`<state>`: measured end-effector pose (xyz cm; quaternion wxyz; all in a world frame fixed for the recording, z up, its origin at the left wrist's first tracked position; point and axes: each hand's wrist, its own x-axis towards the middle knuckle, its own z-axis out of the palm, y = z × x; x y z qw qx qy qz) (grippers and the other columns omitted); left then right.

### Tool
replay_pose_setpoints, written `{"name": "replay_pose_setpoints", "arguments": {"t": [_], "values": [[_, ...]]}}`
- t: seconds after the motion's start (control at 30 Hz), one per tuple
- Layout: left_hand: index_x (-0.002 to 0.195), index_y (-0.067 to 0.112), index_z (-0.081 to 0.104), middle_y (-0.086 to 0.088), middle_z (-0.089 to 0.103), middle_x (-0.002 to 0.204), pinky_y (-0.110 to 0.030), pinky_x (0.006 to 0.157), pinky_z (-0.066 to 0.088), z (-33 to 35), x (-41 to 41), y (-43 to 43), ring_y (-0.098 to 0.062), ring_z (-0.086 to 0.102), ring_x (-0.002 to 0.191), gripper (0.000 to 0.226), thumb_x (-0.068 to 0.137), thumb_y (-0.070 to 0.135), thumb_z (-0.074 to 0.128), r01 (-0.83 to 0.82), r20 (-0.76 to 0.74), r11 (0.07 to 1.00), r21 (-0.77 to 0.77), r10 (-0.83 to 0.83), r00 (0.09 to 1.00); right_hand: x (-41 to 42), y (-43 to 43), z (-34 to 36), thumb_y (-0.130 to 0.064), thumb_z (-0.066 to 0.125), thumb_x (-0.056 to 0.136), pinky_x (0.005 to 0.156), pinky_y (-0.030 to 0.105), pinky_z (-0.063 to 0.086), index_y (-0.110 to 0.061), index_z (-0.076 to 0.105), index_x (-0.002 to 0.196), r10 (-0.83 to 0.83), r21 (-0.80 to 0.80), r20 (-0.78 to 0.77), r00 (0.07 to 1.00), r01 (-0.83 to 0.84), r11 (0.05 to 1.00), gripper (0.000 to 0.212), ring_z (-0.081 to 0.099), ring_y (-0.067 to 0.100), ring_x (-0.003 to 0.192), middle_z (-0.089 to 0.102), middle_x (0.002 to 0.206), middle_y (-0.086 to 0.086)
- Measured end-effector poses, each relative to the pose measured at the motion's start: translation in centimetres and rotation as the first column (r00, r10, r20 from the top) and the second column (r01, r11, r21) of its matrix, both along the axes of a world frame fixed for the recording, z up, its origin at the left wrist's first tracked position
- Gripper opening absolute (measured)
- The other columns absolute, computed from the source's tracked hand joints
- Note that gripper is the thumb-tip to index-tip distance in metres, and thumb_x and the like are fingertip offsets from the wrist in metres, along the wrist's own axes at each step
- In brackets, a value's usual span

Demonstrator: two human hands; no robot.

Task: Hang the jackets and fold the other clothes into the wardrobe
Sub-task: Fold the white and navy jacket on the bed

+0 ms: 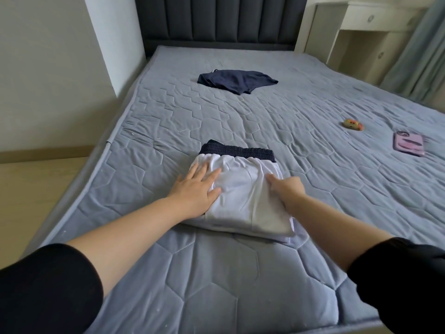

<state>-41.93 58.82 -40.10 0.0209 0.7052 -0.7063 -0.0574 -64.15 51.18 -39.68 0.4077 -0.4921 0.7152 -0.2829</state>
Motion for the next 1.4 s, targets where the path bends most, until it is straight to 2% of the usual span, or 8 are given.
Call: {"name": "replay_pose_setpoints", "arguments": {"t": [0.17,0.37,0.7,0.8,0.9,1.03,1.23,1.4], "values": [[0.152,0.034,-0.003,0.002,-0.008,0.161,-0.049,0.118,0.012,-0.3,0.2,0.0,-0.018,-0.013,0.147,0.061,0.098,0.052,0.019,-0.004,-0.023,1.0,0.007,0.005,1.0,-1.0,0.1,0.9,-0.061,0.065,0.078,0.067,0.034,0.051,-0.011,0.061,0.099,0.02,0.316,0.34,0.94,-0.135,0.939,0.055,0.066,0.024,0.079,0.071,0.085,0.008],[0.152,0.034,-0.003,-0.003,-0.003,0.161,-0.046,0.119,0.011,-0.2,0.1,0.0,-0.022,-0.012,0.147,0.061,0.098,0.051,0.022,0.006,-0.023,1.0,0.013,-0.006,1.0,-0.9,0.1,1.1,-0.059,0.059,0.083,0.051,0.028,0.055,-0.012,0.068,0.092,0.099,0.292,0.578,0.81,-0.319,0.902,0.049,0.072,0.019,0.065,0.074,0.076,0.006],[0.151,0.036,-0.004,-0.003,-0.004,0.161,-0.043,0.119,0.011,0.2,0.1,0.3,-0.022,-0.012,0.147,0.061,0.099,0.05,0.024,0.022,-0.066,1.0,0.02,-0.02,0.998,-0.2,1.3,2.8,-0.022,0.06,0.092,0.058,0.031,0.054,-0.004,0.061,0.109,0.117,0.269,0.619,0.777,-0.35,0.897,0.025,0.069,0.022,0.068,0.072,0.079,0.01],[0.152,0.035,0.001,-0.003,0.0,0.161,-0.042,0.119,0.009,1.1,0.2,0.3,-0.021,-0.007,0.147,0.06,0.1,0.046,0.029,0.038,-0.209,0.999,-0.026,-0.043,0.977,0.4,1.4,4.1,-0.016,0.064,0.09,0.064,0.035,0.053,-0.001,0.058,0.114,0.107,0.184,0.621,0.776,-0.277,0.943,0.029,0.067,0.026,0.081,0.07,0.093,0.014],[0.153,0.028,0.008,-0.003,0.003,0.161,-0.03,0.118,0.006,2.2,0.8,-0.9,-0.016,-0.003,0.147,0.059,0.101,0.04,0.034,0.017,-0.485,0.991,-0.135,-0.081,0.871,1.8,0.0,6.4,-0.009,0.071,0.083,0.055,0.029,0.056,-0.002,0.066,0.1,0.196,-0.052,0.573,0.796,-0.203,0.978,0.019,0.071,0.022,0.07,0.074,0.082,0.009],[0.153,0.022,0.013,0.002,0.013,0.159,-0.025,0.117,0.007,4.6,0.5,-4.9,-0.012,0.011,0.146,0.053,0.103,0.034,0.03,-0.209,-0.804,0.959,-0.191,-0.031,0.594,5.7,-3.3,9.7,-0.007,0.073,0.081,0.046,0.022,0.052,-0.012,0.064,0.085,0.247,-0.243,0.527,0.813,-0.135,0.961,0.011,0.069,0.015,0.057,0.071,0.07,0.002],[0.152,0.023,0.012,0.003,0.012,0.16,-0.03,0.119,0.007,7.2,1.9,-9.7,-0.011,0.01,0.146,0.052,0.104,0.033,0.027,-0.326,-0.855,0.914,-0.242,-0.043,0.516,10.8,-7.4,11.7,-0.005,0.07,0.08,0.046,0.021,0.05,-0.017,0.062,0.082,0.231,-0.319,0.591,0.773,-0.039,0.947,0.014,0.067,0.016,0.061,0.069,0.072,0.002],[0.152,0.032,0.01,0.008,0.021,0.157,-0.03,0.118,0.014,11.1,4.7,-10.1,-0.013,0.024,0.142,0.052,0.103,0.042,0.023,-0.323,-0.912,0.941,-0.098,0.045,0.408,13.8,-8.2,15.6,-0.007,0.069,0.08,0.046,0.022,0.051,-0.019,0.065,0.082,0.333,-0.346,0.434,0.837,-0.187,0.919,0.013,0.067,0.014,0.058,0.069,0.066,-0.002]]}}
